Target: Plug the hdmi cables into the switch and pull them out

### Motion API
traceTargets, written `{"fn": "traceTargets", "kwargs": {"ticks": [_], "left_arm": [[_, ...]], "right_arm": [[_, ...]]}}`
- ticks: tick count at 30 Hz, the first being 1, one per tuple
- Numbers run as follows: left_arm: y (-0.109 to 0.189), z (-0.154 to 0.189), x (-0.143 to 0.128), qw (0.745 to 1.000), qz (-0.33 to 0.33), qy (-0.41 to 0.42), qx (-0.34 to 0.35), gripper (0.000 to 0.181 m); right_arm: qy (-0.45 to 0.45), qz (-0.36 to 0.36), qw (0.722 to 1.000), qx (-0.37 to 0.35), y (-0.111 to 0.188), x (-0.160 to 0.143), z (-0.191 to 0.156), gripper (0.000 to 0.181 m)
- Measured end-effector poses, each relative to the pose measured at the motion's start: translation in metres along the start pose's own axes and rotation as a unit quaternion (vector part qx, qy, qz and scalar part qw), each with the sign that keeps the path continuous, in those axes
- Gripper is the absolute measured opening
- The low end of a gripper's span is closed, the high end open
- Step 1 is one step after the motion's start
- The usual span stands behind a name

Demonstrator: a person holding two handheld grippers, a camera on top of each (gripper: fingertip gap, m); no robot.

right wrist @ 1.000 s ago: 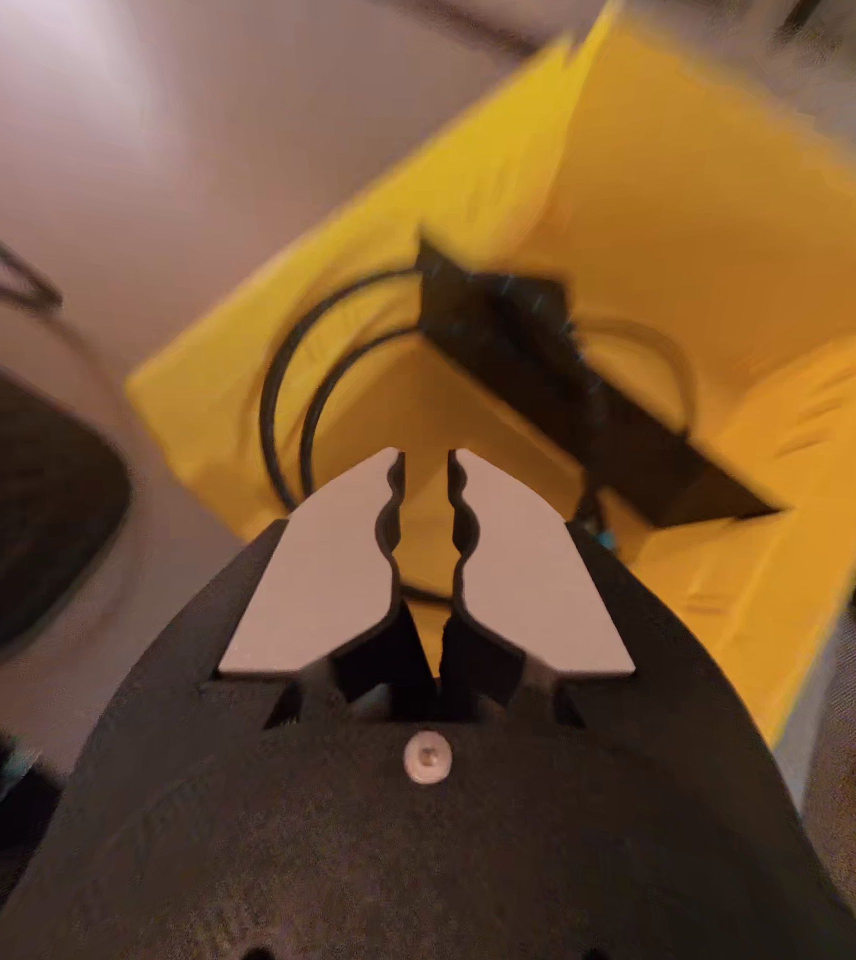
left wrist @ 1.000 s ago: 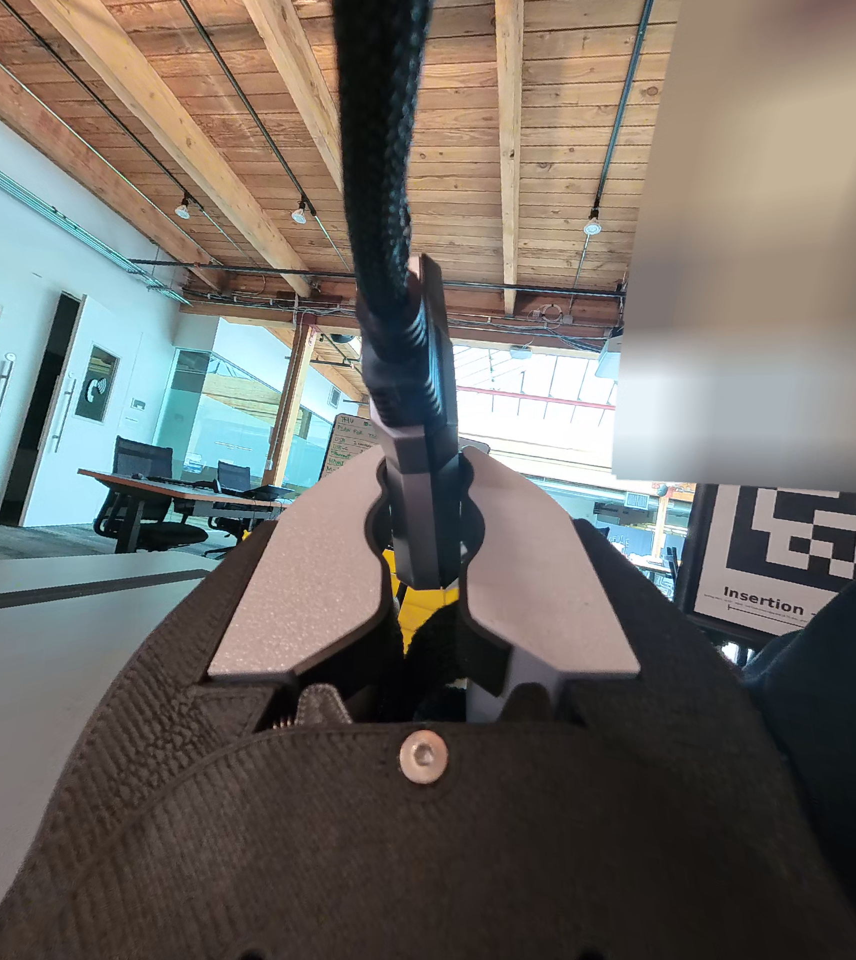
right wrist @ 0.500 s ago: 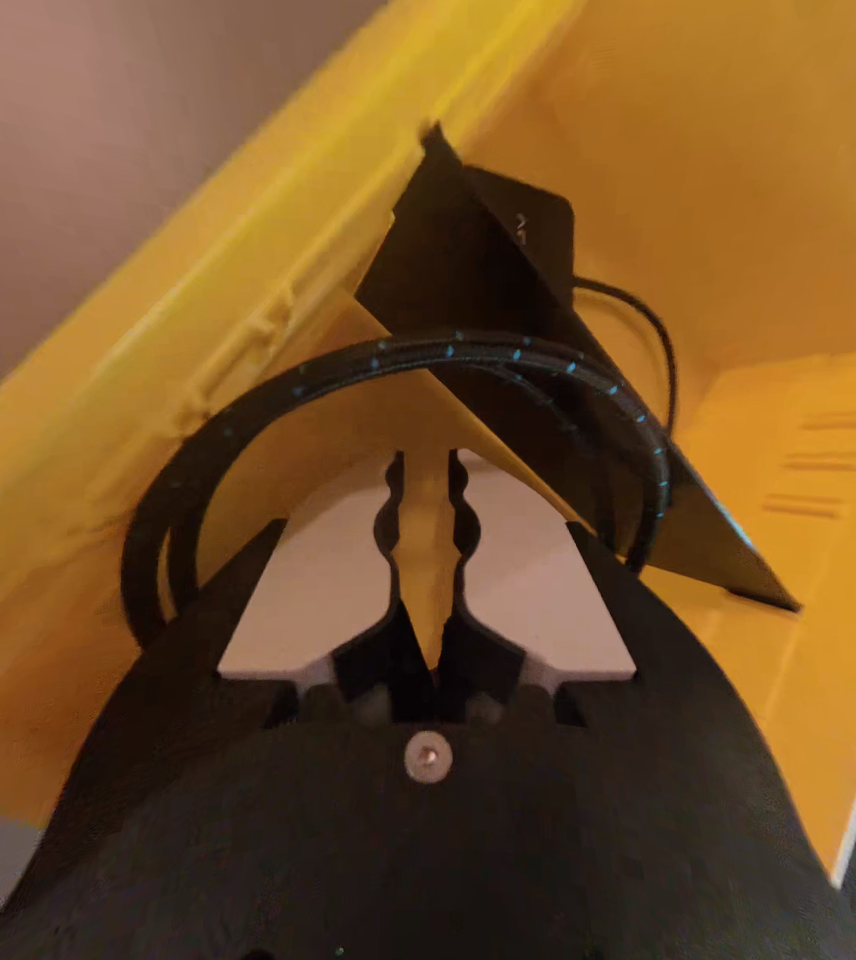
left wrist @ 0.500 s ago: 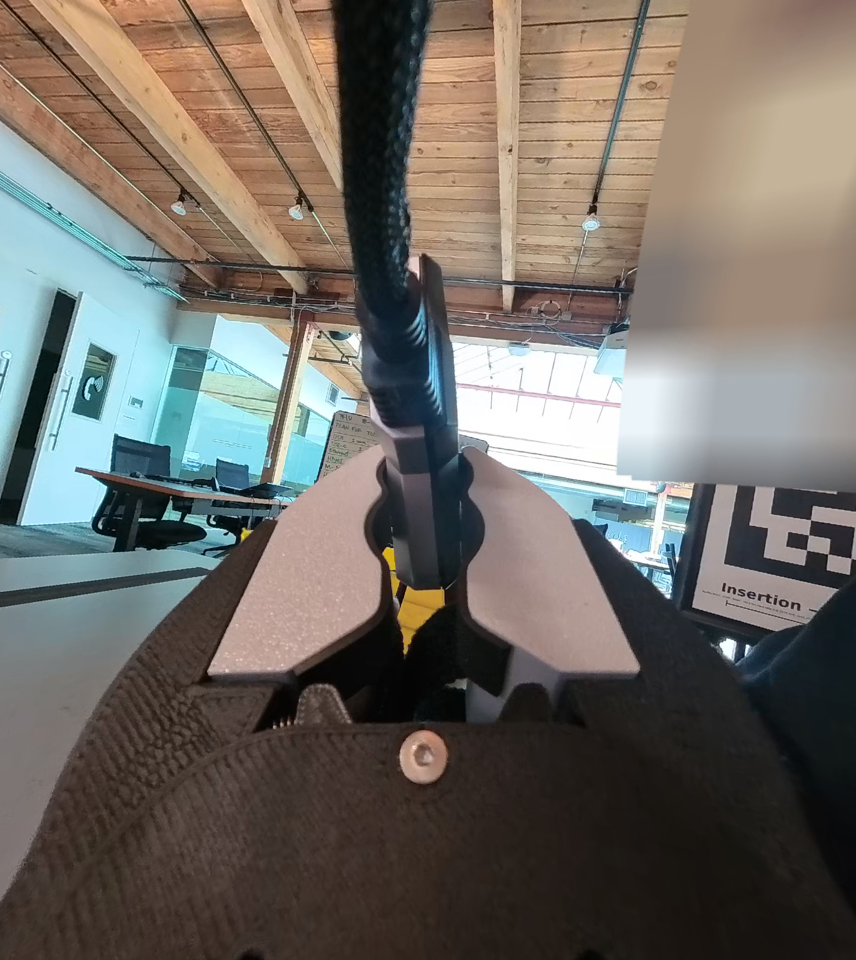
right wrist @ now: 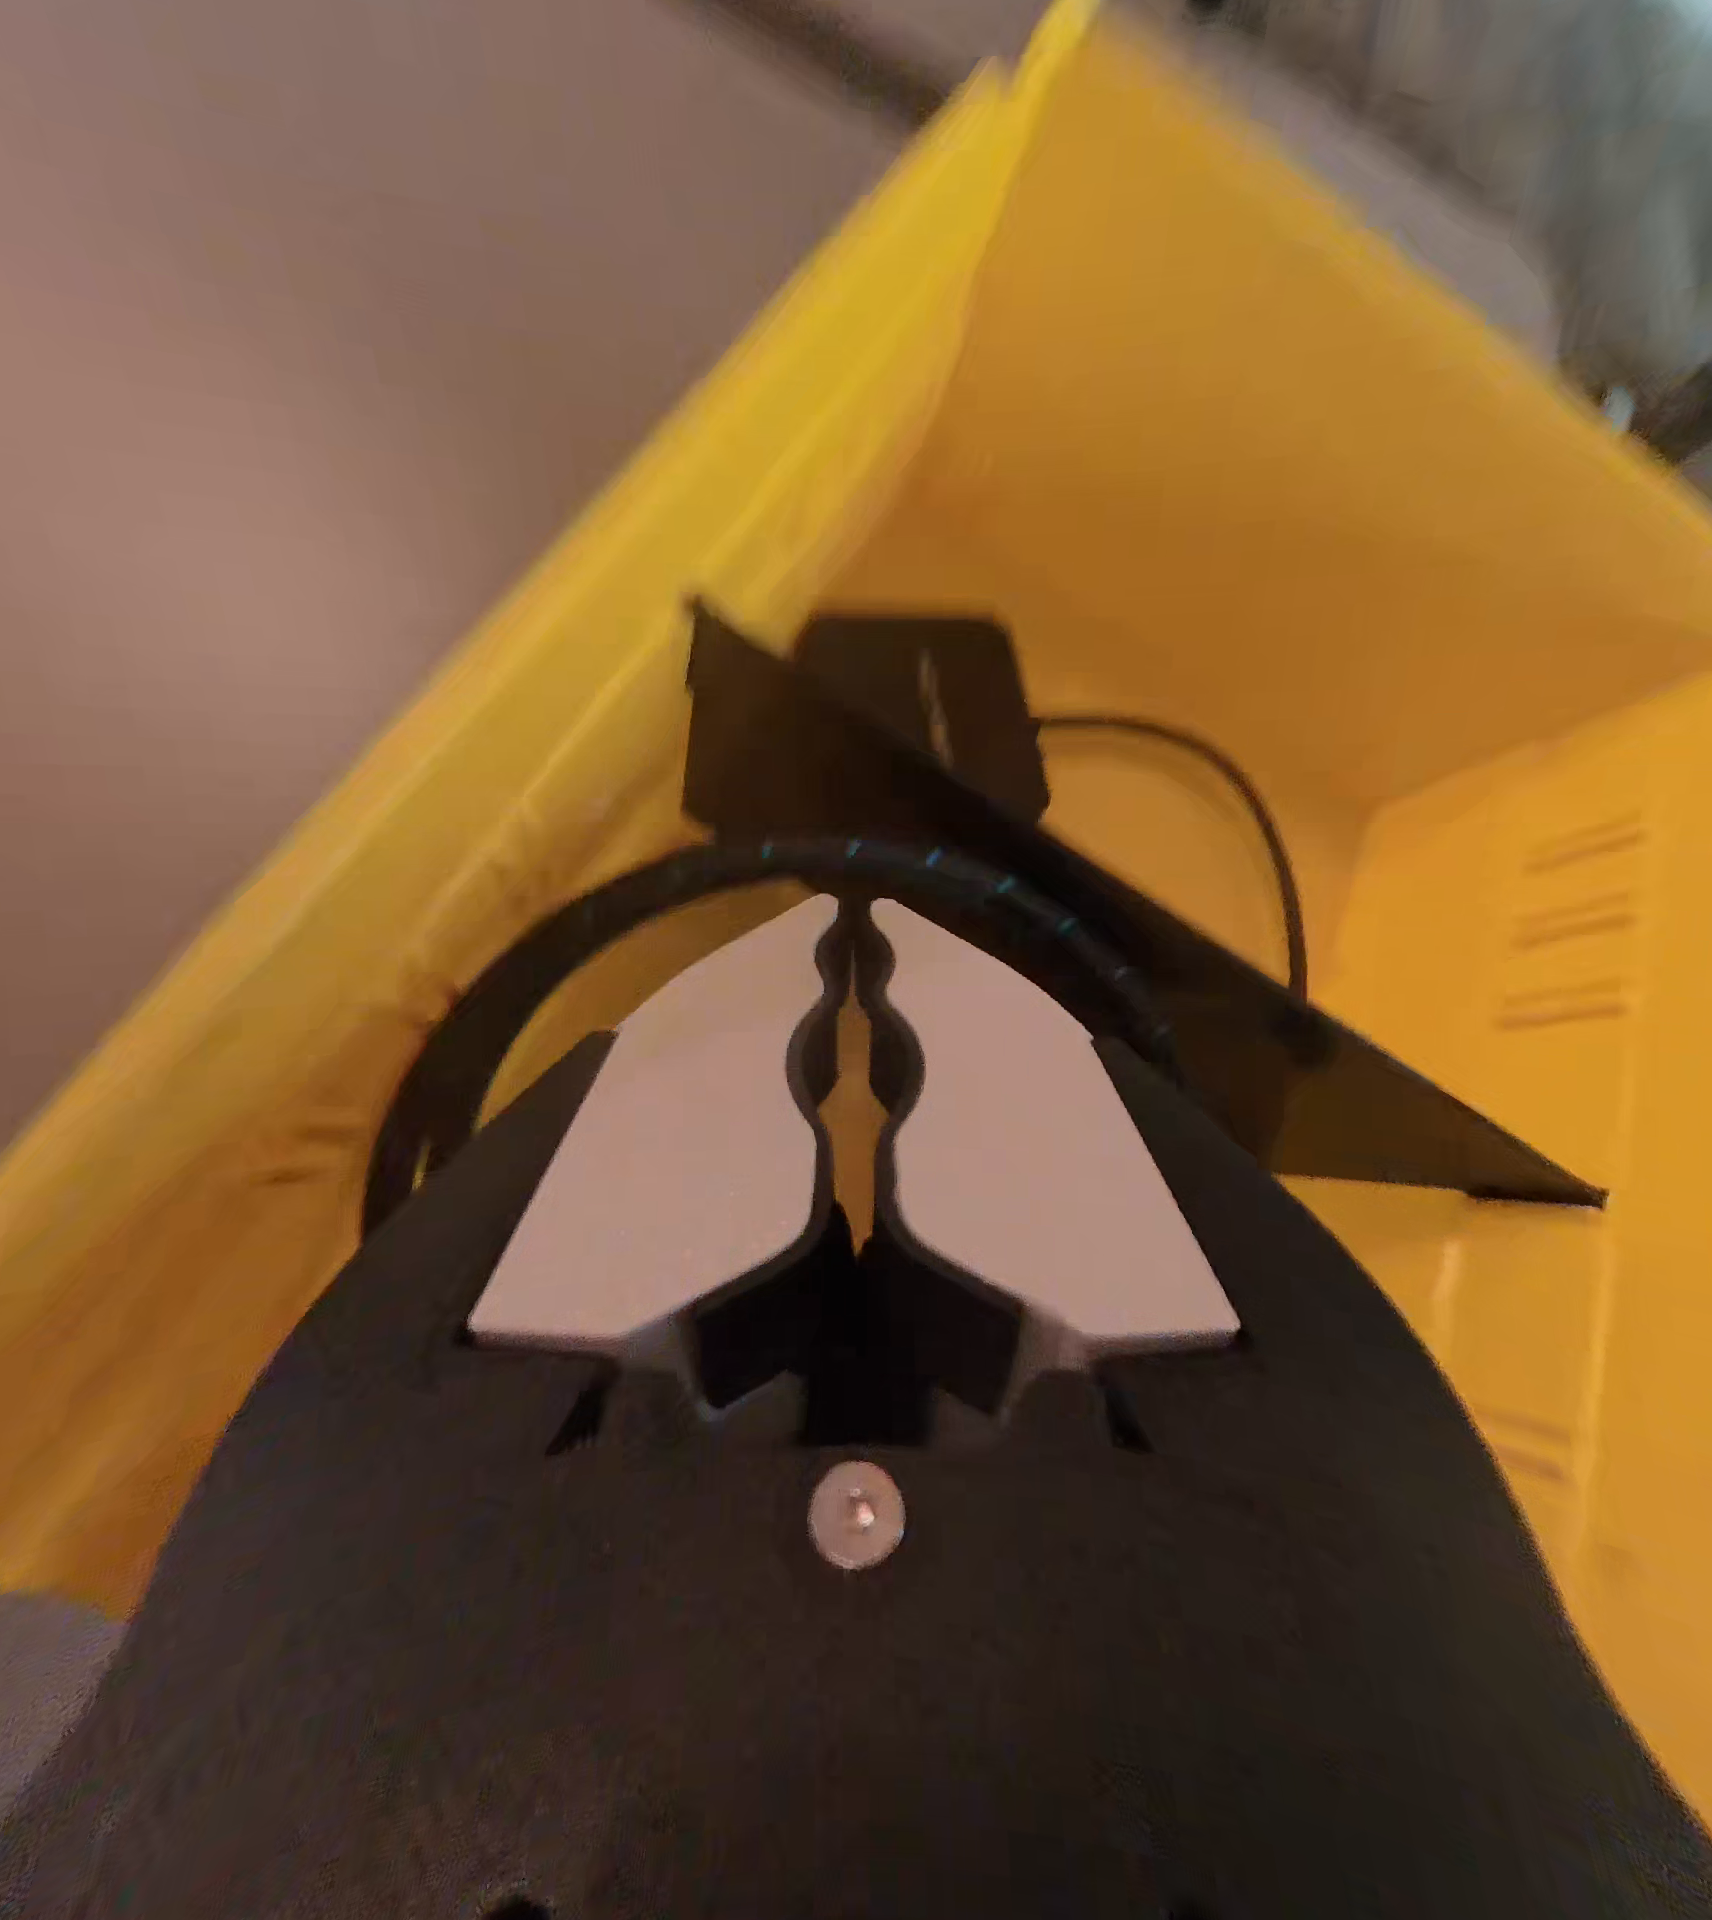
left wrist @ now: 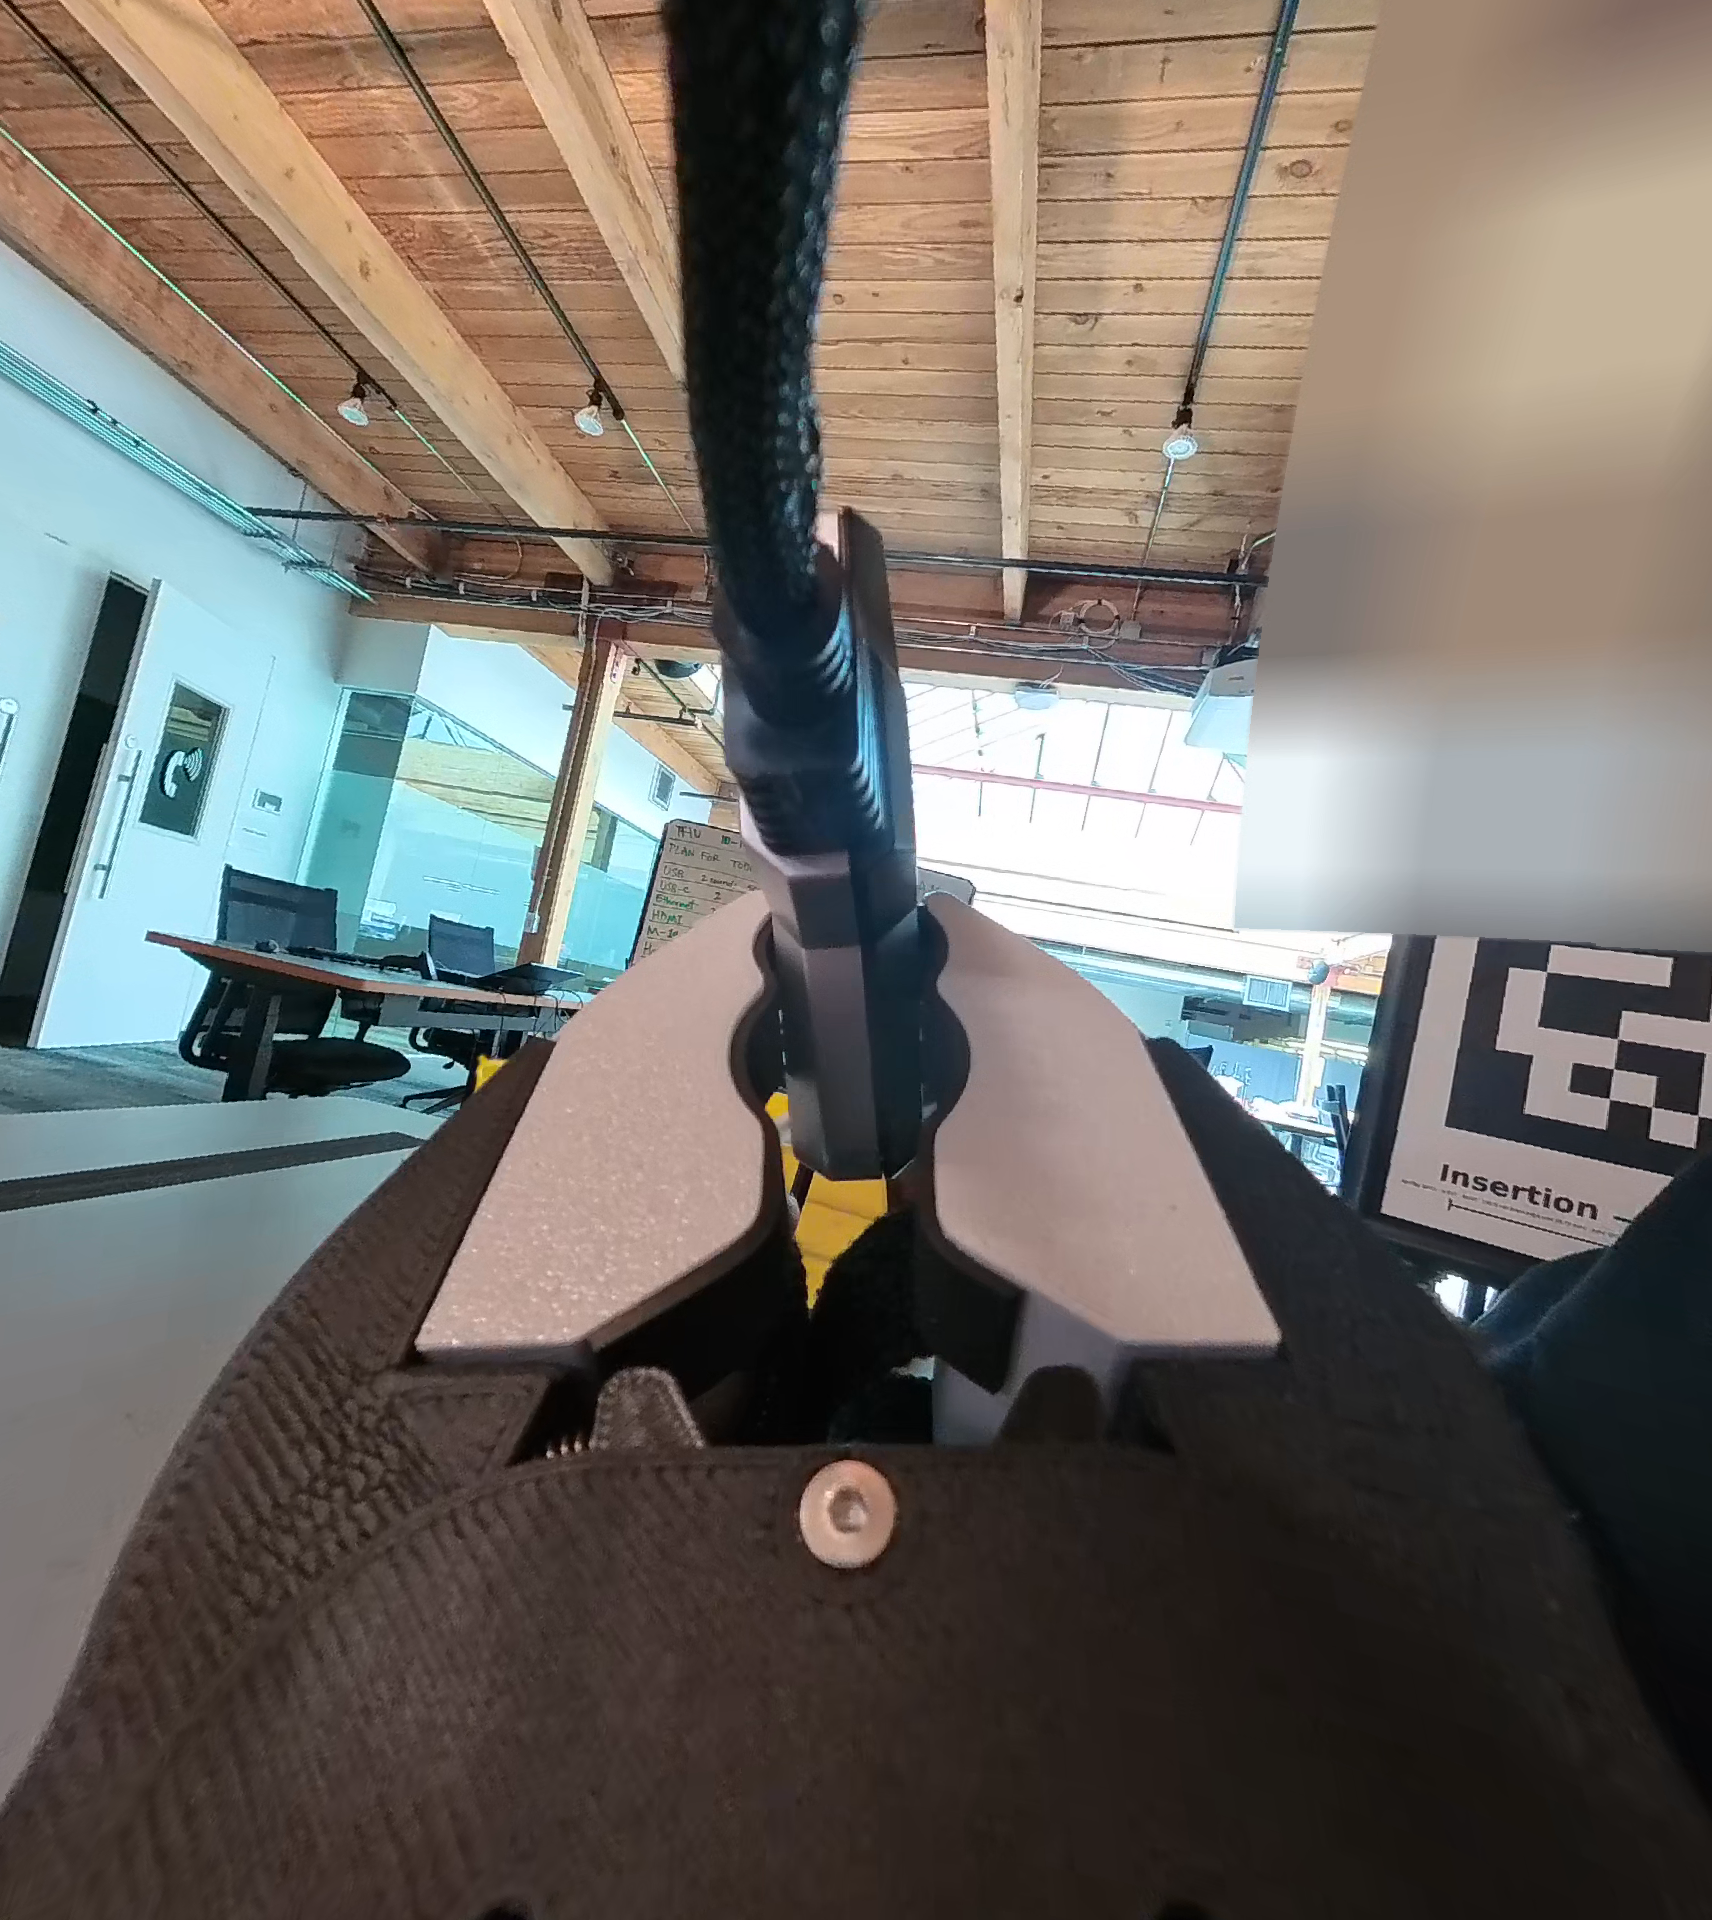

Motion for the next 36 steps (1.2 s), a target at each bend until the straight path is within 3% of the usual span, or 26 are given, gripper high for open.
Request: {"fn": "traceTargets", "kwargs": {"ticks": [2, 5, 8, 13, 15, 19, 23, 29, 32, 36], "left_arm": [[0.0, 0.0, 0.0, 1.0, -0.001, 0.001, -0.001, 0.021], [0.0, 0.0, 0.0, 1.0, -0.001, -0.001, -0.001, 0.021], [0.0, 0.0, 0.0, 1.0, 0.0, 0.002, -0.001, 0.021], [0.0, 0.0, 0.0, 1.0, -0.002, 0.002, -0.002, 0.021], [0.0, 0.0, 0.0, 1.0, -0.001, 0.001, -0.002, 0.021], [0.0, 0.0, 0.0, 1.0, -0.001, 0.001, -0.001, 0.021], [-0.001, 0.0, -0.001, 1.0, -0.002, -0.001, -0.002, 0.021], [-0.001, 0.001, -0.001, 1.0, -0.006, -0.004, -0.003, 0.021], [-0.001, 0.0, -0.001, 1.0, -0.008, -0.002, -0.003, 0.021], [-0.001, -0.001, -0.001, 1.0, -0.008, 0.009, -0.005, 0.021]], "right_arm": [[0.046, -0.069, 0.996, -0.017, -0.011, -0.002, -0.008, 0.001], [0.068, -0.073, 0.994, -0.035, -0.01, -0.002, -0.013, 0.004], [0.026, -0.027, 0.999, -0.02, 0.005, 0.0, -0.006, 0.005], [-0.1, 0.127, 0.987, -0.026, 0.029, 0.008, 0.007, 0.0], [-0.091, 0.156, 0.984, -0.002, 0.025, 0.012, 0.001, 0.0], [-0.069, 0.018, 0.997, -0.028, -0.002, 0.01, -0.003, 0.0], [-0.034, -0.011, 0.998, -0.06, -0.007, 0.013, -0.01, 0.0], [0.009, -0.144, 0.988, -0.056, -0.029, 0.01, -0.016, 0.0], [0.004, -0.086, 0.995, -0.057, -0.017, 0.009, -0.013, 0.002], [-0.086, 0.085, 0.992, -0.024, 0.025, 0.001, 0.015, 0.007]]}}
Point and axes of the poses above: each gripper's, where its closed fingertips meet, y back along the fingers, x out of its top, z = x × y across the jaws, the point moved 10 cm from there along y, back along the fingers, and after that the axes turned 15 degrees about -z, right-handed, at the moved point
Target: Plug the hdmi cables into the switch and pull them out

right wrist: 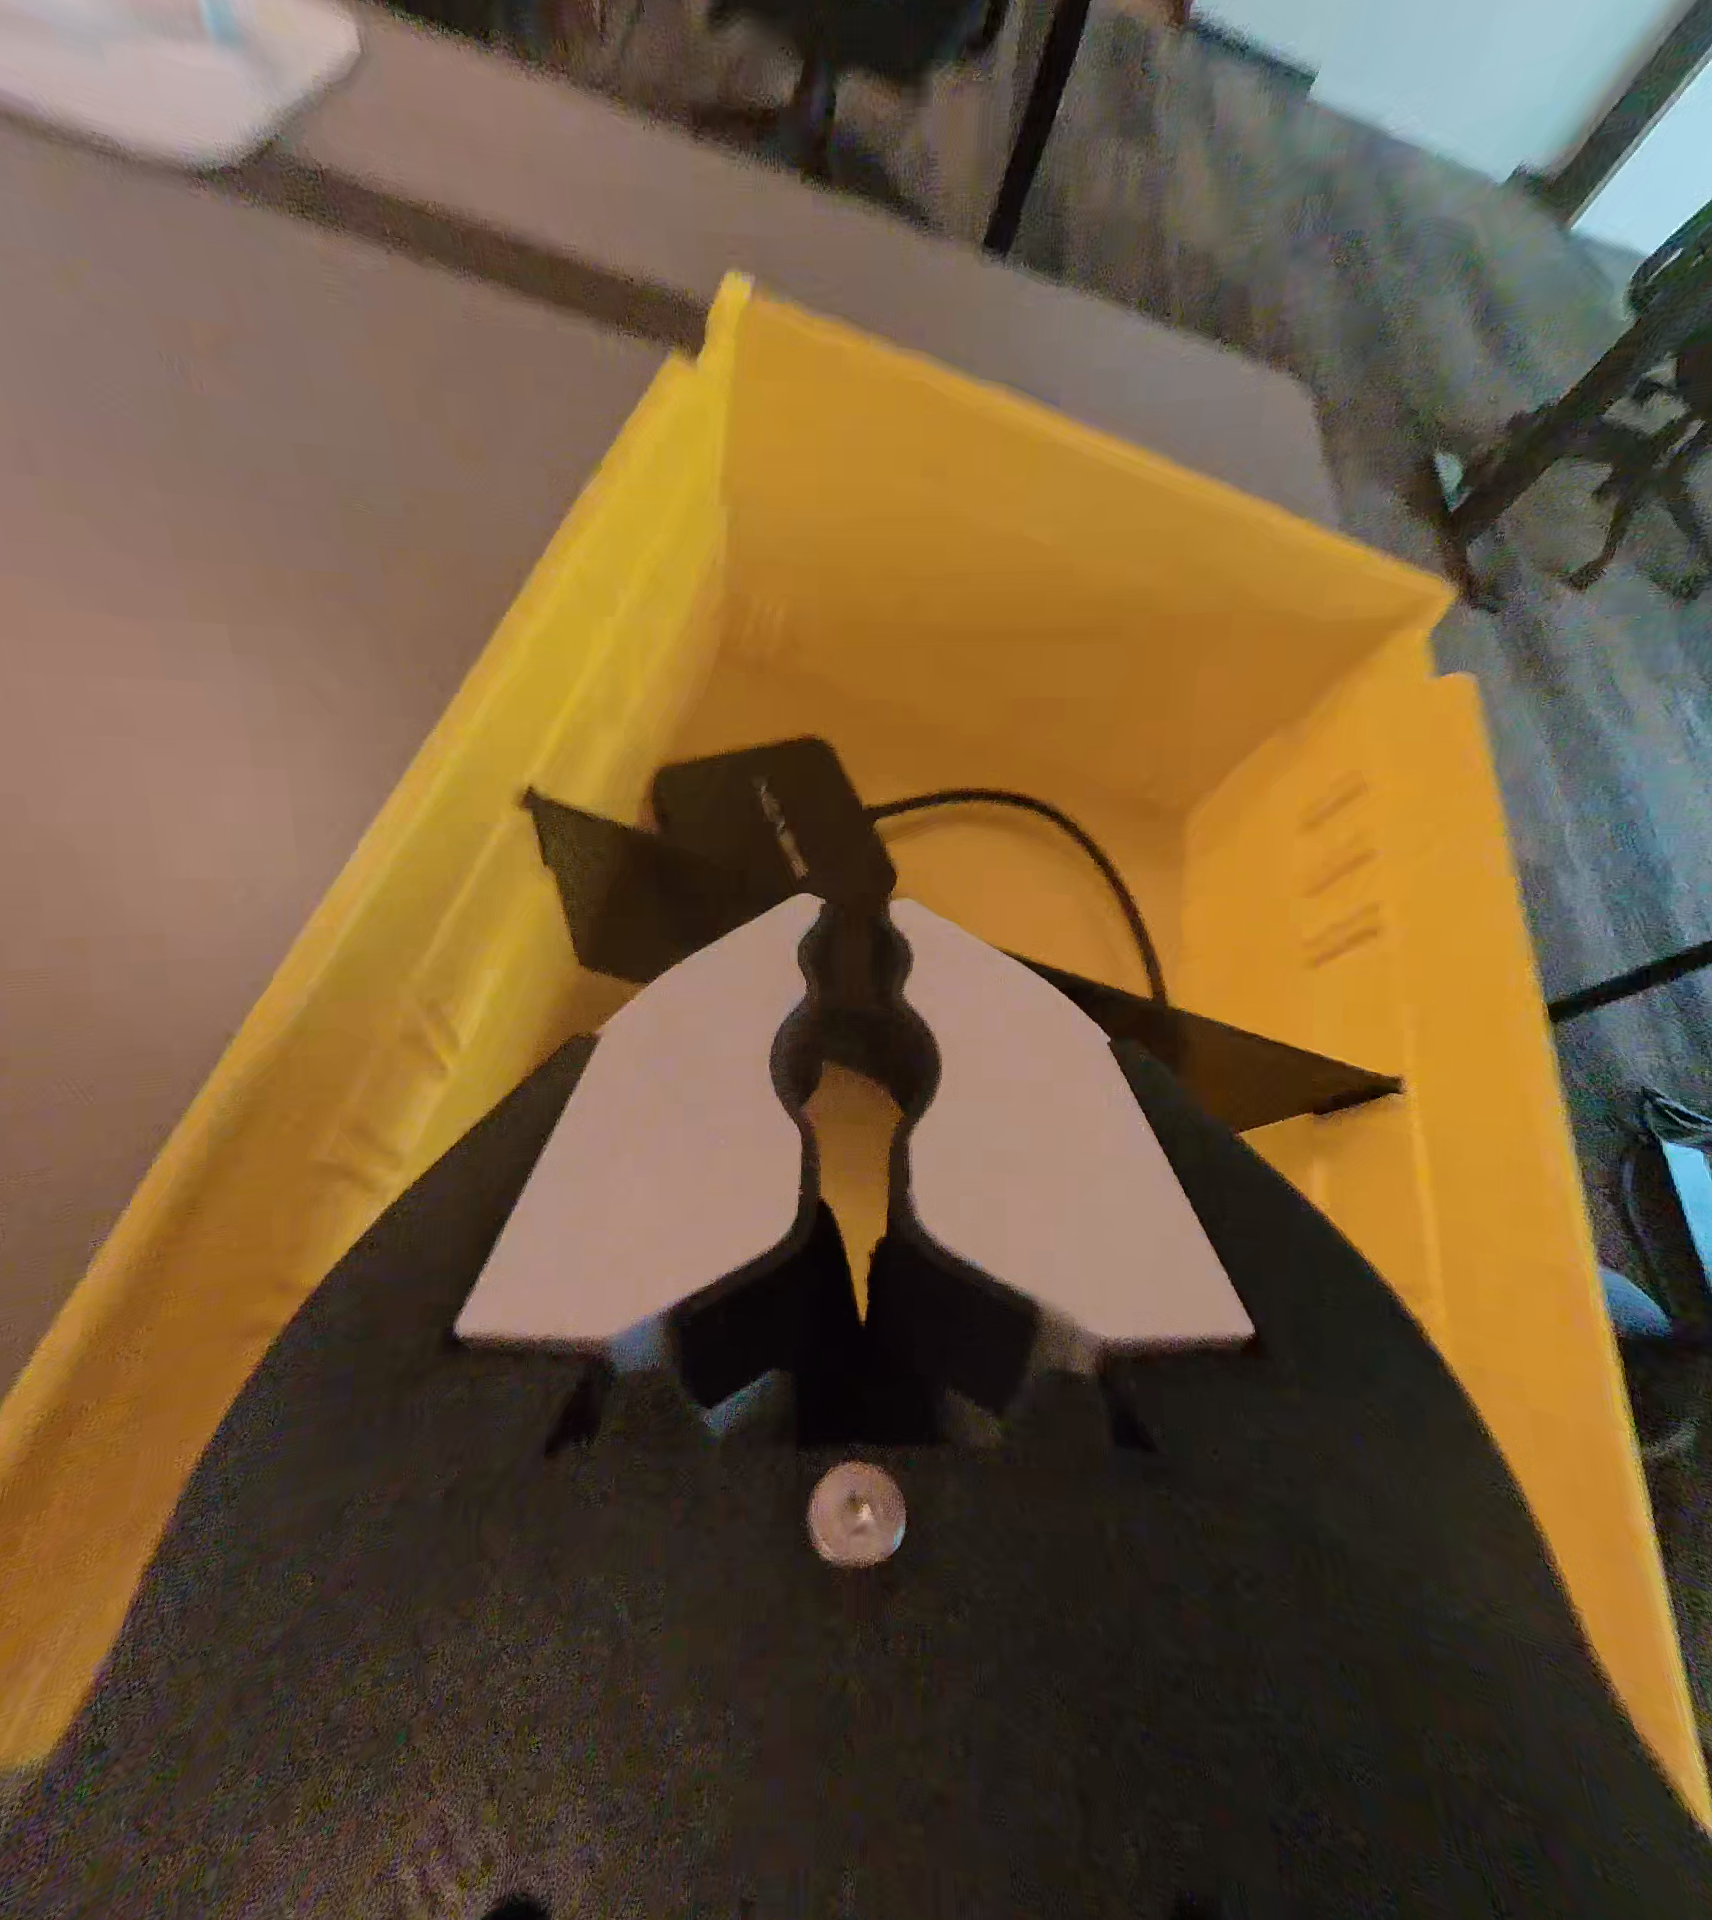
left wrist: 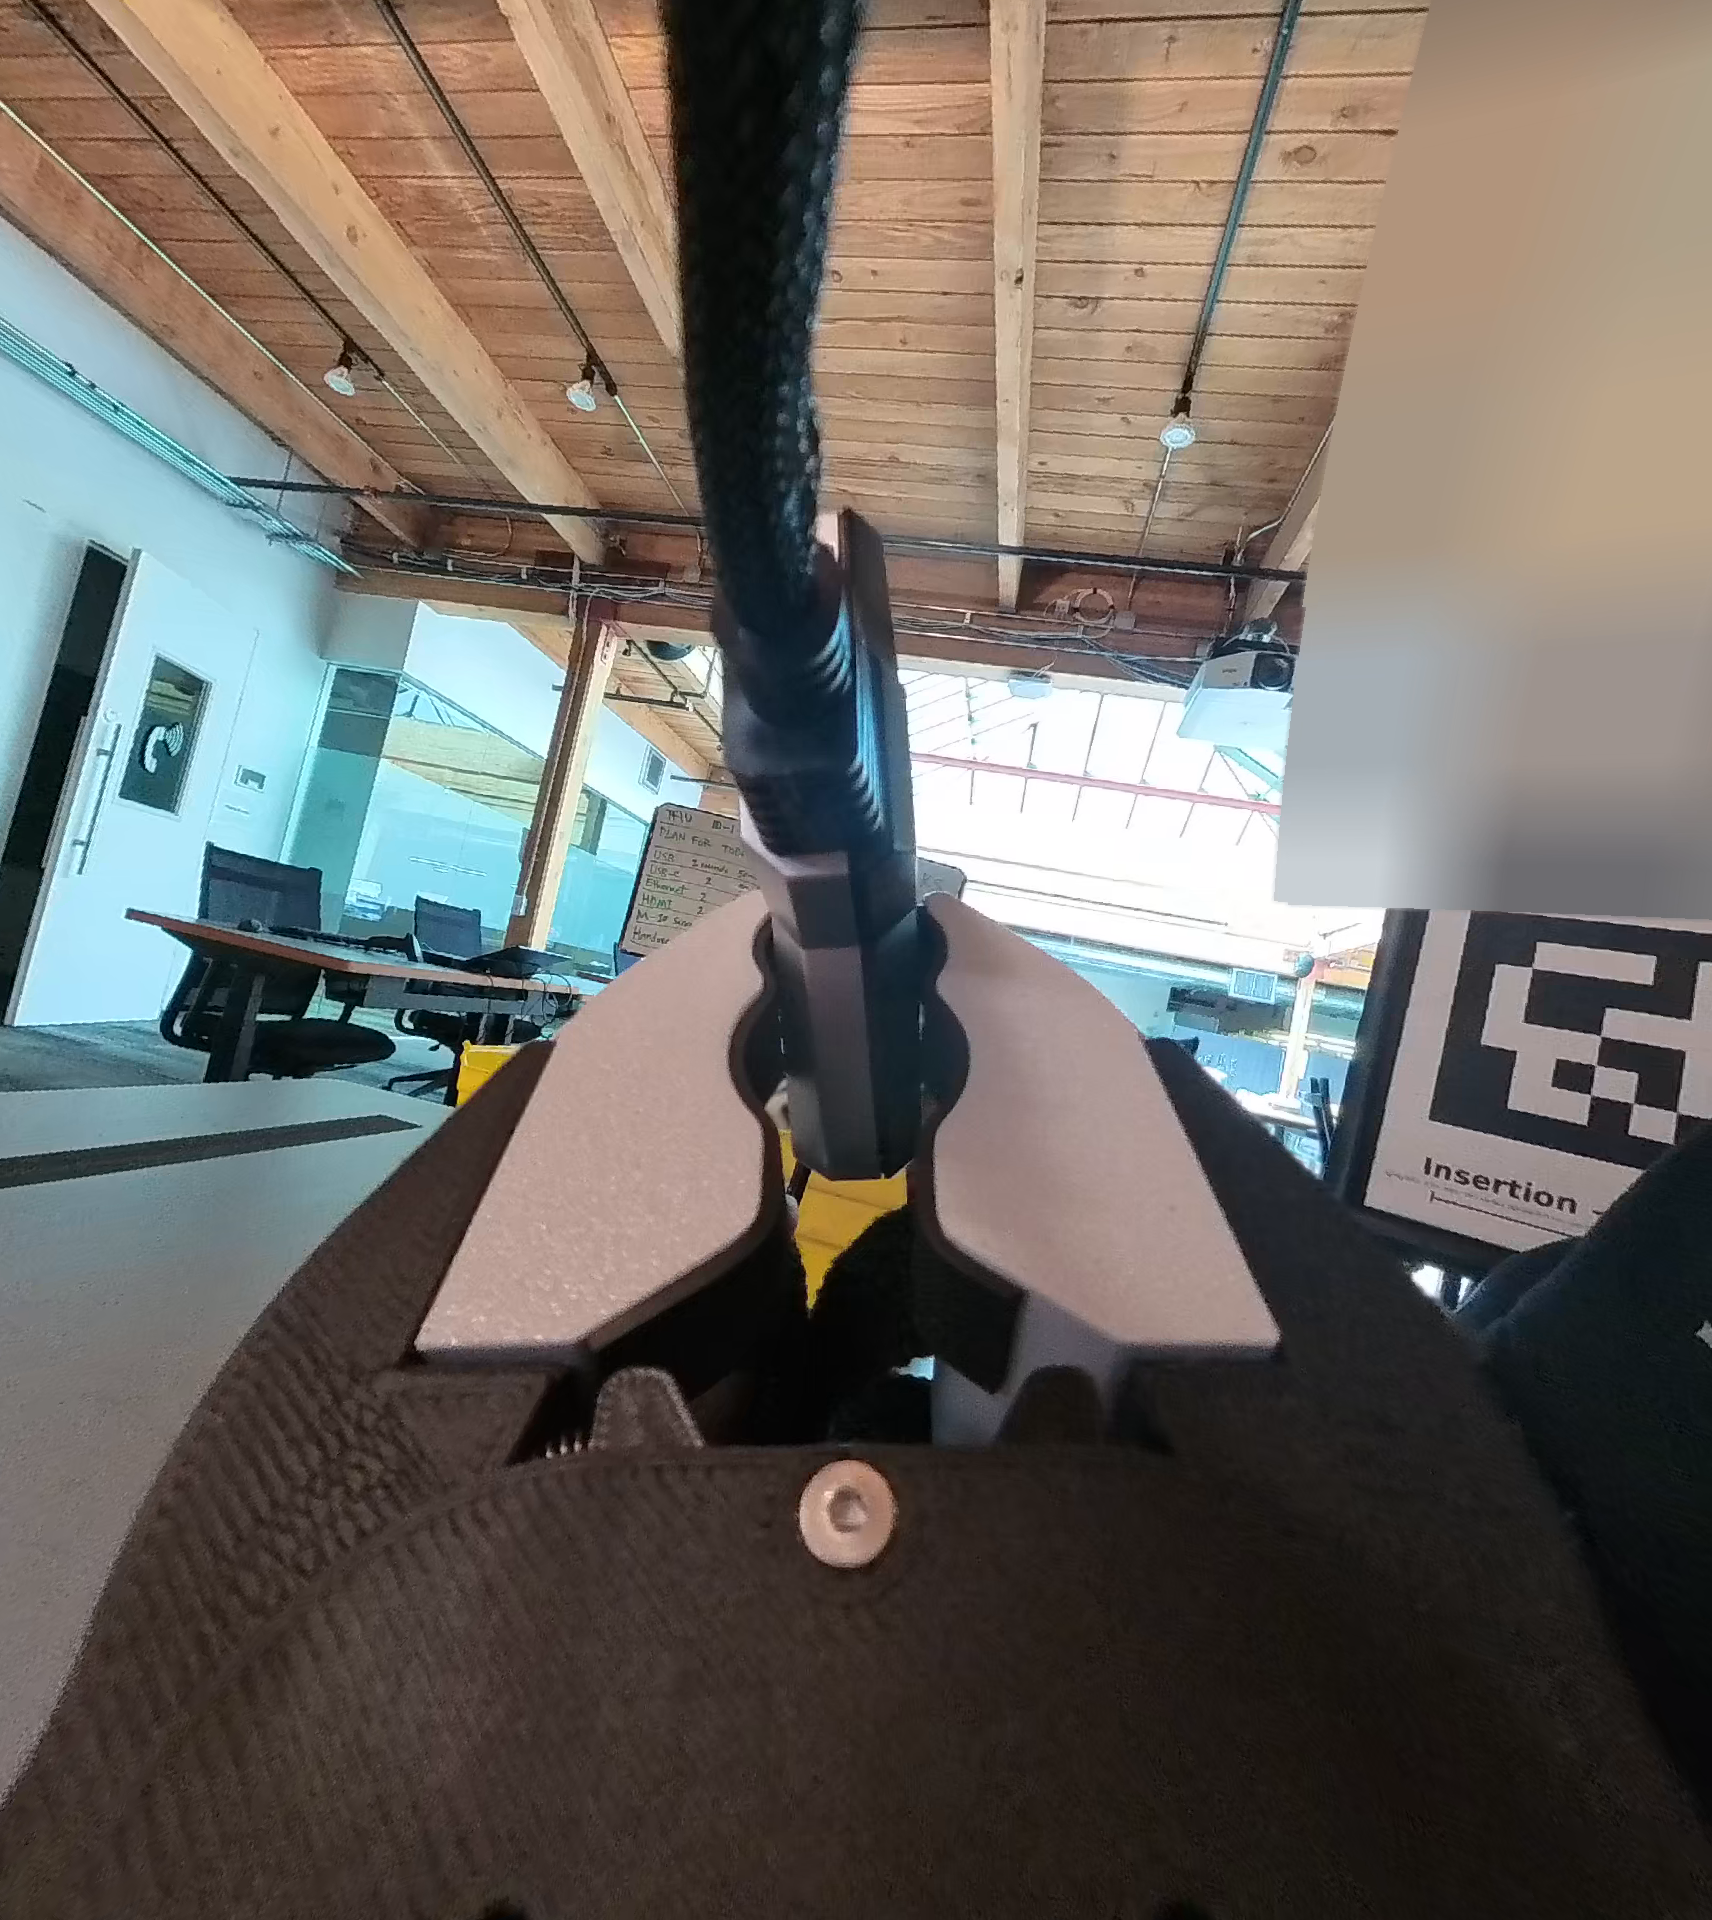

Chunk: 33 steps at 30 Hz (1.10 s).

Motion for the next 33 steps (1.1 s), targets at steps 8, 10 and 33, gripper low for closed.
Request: {"fn": "traceTargets", "kwargs": {"ticks": [8, 10, 33], "left_arm": [[-0.001, -0.001, -0.001, 1.0, -0.006, 0.004, -0.001, 0.021], [-0.002, -0.001, -0.002, 1.0, -0.008, 0.006, -0.001, 0.021], [-0.009, 0.007, -0.007, 0.997, -0.056, -0.013, -0.045, 0.021]], "right_arm": [[-0.144, 0.481, 0.858, 0.111, 0.115, -0.014, 0.038, 0.064], [-0.112, 0.548, 0.82, 0.12, 0.138, -0.012, 0.027, 0.097], [0.463, 0.503, 0.723, -0.104, 0.132, 0.019, -0.246, 0.03]]}}
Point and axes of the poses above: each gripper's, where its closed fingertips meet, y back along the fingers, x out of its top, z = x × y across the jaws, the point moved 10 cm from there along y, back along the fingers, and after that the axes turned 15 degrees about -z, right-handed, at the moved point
